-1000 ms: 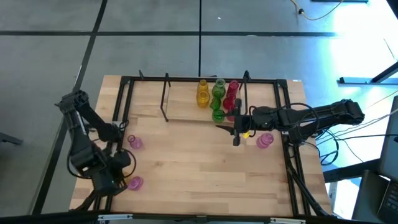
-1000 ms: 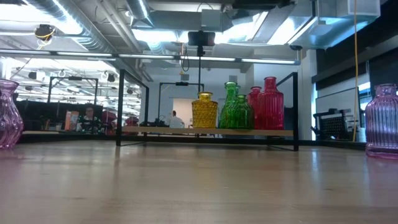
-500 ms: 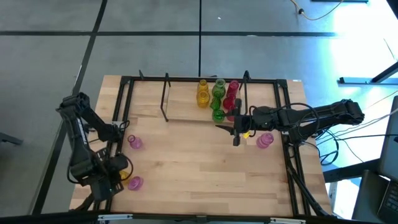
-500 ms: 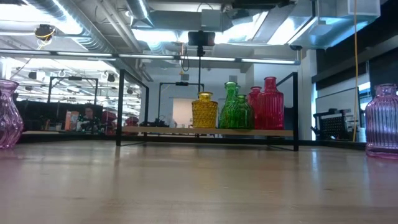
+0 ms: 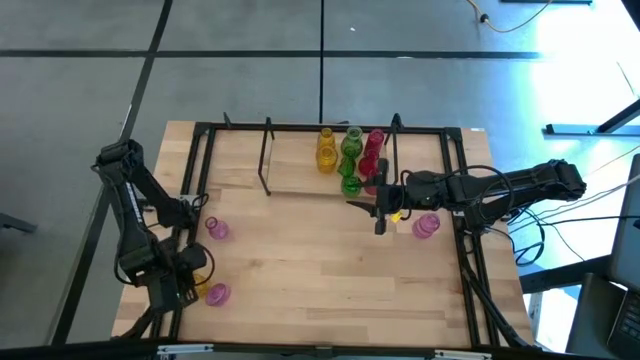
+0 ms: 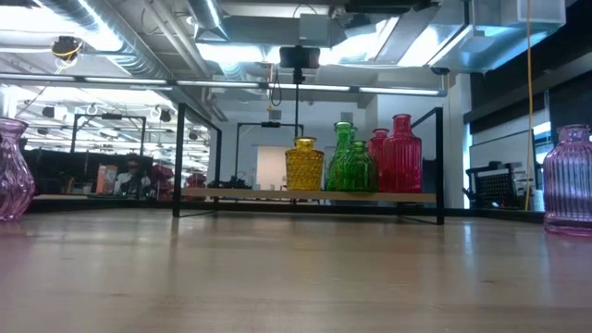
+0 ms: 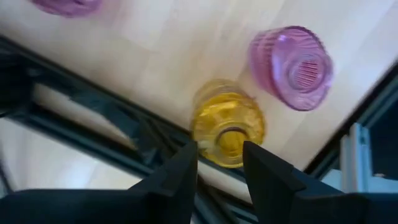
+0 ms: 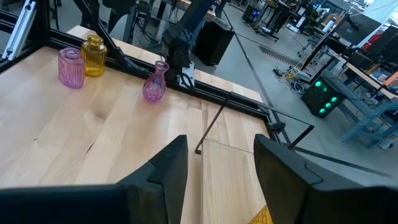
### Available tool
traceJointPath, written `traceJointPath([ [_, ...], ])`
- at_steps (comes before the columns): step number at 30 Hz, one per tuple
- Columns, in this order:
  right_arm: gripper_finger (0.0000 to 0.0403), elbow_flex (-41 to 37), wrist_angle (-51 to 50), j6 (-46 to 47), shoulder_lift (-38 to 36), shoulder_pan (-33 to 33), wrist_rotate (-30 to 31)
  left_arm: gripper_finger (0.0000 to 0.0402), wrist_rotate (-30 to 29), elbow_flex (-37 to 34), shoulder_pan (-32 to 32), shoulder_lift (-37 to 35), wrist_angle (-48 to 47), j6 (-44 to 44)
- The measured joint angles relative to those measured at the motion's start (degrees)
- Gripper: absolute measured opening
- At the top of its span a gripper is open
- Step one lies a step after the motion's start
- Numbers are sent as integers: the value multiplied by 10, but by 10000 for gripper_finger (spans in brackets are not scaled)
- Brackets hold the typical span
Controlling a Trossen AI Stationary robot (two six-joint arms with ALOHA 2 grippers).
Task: Sort vases onto shelf
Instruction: Put the yellow vase on the shelf aligned with the other yellow vases
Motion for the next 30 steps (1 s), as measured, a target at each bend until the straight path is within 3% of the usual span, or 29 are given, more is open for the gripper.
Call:
traceJointPath([
  [7, 166, 0, -2, 0, 0, 0, 0, 112, 57, -54, -8, -2, 61, 0],
  [11, 166, 0, -2, 0, 0, 0, 0, 111, 55, -69, -9, -3, 95, 0],
  [30, 166, 0, 0, 0, 0, 0, 0, 111, 21, -62, -8, -38, 82, -41],
])
